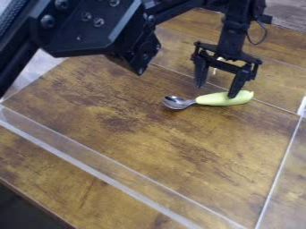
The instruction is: Move the green spoon to the left
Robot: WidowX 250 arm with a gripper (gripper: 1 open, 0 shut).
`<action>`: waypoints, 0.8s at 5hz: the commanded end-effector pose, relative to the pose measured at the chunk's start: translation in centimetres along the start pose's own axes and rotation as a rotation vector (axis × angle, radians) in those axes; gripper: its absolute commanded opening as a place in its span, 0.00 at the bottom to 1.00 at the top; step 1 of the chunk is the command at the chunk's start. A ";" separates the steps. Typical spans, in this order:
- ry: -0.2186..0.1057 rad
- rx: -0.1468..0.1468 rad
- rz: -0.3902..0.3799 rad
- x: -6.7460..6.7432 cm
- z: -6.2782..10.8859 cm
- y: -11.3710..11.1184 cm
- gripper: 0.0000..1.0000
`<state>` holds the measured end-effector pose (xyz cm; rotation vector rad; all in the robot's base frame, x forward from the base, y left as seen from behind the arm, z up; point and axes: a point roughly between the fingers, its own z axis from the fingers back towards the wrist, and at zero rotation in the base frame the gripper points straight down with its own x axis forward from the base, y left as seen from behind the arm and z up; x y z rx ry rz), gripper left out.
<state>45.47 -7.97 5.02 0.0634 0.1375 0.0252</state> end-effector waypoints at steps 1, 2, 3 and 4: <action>-0.025 -0.018 -0.064 0.0 0.6 0.5 1.00; -0.004 -0.028 -0.135 -0.1 -0.6 0.4 1.00; 0.017 -0.041 -0.198 -0.3 -1.6 0.2 1.00; 0.037 -0.053 -0.261 -0.6 -2.4 0.1 1.00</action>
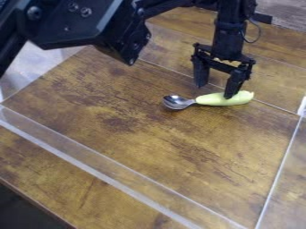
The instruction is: Move the green spoon to the left
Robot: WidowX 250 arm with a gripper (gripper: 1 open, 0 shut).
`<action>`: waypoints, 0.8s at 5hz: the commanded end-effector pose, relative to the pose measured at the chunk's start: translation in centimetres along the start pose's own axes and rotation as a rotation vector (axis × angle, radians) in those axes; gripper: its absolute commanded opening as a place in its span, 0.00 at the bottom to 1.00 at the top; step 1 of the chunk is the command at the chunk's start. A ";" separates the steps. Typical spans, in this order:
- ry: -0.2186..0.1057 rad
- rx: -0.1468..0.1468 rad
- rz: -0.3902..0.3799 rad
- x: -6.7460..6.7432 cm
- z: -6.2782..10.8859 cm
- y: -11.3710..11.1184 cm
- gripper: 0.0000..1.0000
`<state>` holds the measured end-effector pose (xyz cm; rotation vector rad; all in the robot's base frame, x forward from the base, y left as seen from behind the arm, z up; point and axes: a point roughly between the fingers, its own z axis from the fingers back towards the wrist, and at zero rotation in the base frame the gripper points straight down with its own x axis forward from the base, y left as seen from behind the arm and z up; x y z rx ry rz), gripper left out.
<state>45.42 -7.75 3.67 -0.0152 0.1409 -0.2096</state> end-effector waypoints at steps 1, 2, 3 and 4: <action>0.062 -0.007 -0.087 -0.9 -1.7 -0.3 1.00; 0.072 -0.026 -0.136 -0.9 -0.9 -0.4 1.00; 0.070 -0.045 -0.144 -0.9 -0.4 -0.4 0.00; 0.067 -0.060 -0.148 -1.1 -0.2 -0.5 0.00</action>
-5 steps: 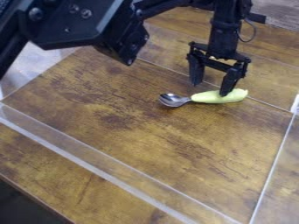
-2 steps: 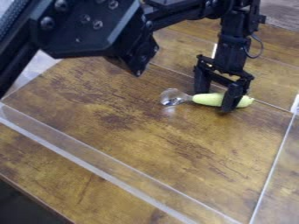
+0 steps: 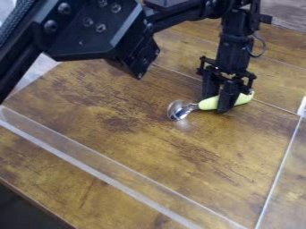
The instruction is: Move the green spoon to the left
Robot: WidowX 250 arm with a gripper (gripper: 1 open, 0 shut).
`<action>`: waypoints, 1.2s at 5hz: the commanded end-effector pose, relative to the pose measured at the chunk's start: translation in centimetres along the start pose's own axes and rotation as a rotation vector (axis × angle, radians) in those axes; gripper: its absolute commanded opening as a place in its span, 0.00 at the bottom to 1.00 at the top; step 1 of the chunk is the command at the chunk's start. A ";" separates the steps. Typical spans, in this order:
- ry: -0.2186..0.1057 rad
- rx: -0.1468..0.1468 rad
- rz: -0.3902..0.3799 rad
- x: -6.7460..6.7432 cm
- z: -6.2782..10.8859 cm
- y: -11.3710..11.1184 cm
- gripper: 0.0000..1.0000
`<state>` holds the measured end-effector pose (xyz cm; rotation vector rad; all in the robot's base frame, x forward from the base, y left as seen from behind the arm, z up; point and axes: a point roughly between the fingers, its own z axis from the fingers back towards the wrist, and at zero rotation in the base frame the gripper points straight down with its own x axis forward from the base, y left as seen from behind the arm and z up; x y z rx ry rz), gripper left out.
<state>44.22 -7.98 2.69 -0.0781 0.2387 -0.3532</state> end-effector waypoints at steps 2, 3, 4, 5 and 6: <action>-0.045 -0.060 -0.011 -1.0 1.5 -0.4 0.00; -0.058 -0.100 -0.018 -1.4 1.7 -0.4 1.00; -0.063 -0.118 -0.028 -1.8 2.2 -0.5 0.00; -0.065 -0.132 -0.040 -2.0 2.7 -0.5 0.00; -0.065 -0.141 -0.062 -2.2 3.2 -0.6 0.00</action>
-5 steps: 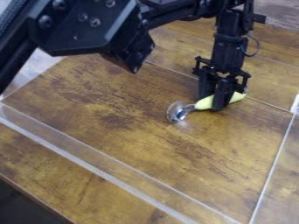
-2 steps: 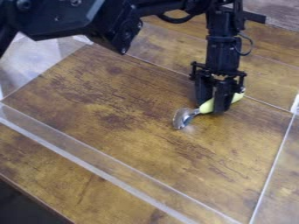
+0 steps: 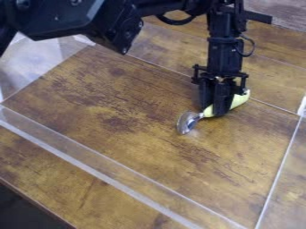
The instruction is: Move the green spoon to the left
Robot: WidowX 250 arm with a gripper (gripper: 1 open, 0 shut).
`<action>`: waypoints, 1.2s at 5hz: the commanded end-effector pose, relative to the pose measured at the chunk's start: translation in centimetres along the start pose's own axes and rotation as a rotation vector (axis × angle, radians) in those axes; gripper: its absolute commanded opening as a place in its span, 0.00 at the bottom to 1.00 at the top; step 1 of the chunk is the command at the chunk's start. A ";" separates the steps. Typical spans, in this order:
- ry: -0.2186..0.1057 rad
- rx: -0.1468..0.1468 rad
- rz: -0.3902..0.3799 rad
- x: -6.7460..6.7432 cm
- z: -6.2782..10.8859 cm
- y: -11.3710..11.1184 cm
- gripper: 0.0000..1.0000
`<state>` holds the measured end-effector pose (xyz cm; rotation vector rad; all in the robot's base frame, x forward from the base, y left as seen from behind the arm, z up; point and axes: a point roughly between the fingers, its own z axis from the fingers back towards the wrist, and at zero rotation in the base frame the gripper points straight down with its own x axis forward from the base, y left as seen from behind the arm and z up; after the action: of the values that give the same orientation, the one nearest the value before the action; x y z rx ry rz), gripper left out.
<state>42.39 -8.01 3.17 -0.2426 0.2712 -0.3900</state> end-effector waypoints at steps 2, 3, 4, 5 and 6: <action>-0.075 0.002 -0.052 -0.8 4.4 -0.9 0.00; -0.076 -0.007 -0.073 -1.0 5.0 -1.1 0.00; -0.078 -0.016 -0.096 -1.2 5.7 -1.4 0.00; -0.079 -0.027 -0.114 -1.5 6.2 -1.5 0.00; -0.076 -0.027 -0.121 -2.2 6.9 -1.6 0.00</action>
<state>41.50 -8.11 4.80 -0.3201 0.3243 -0.4848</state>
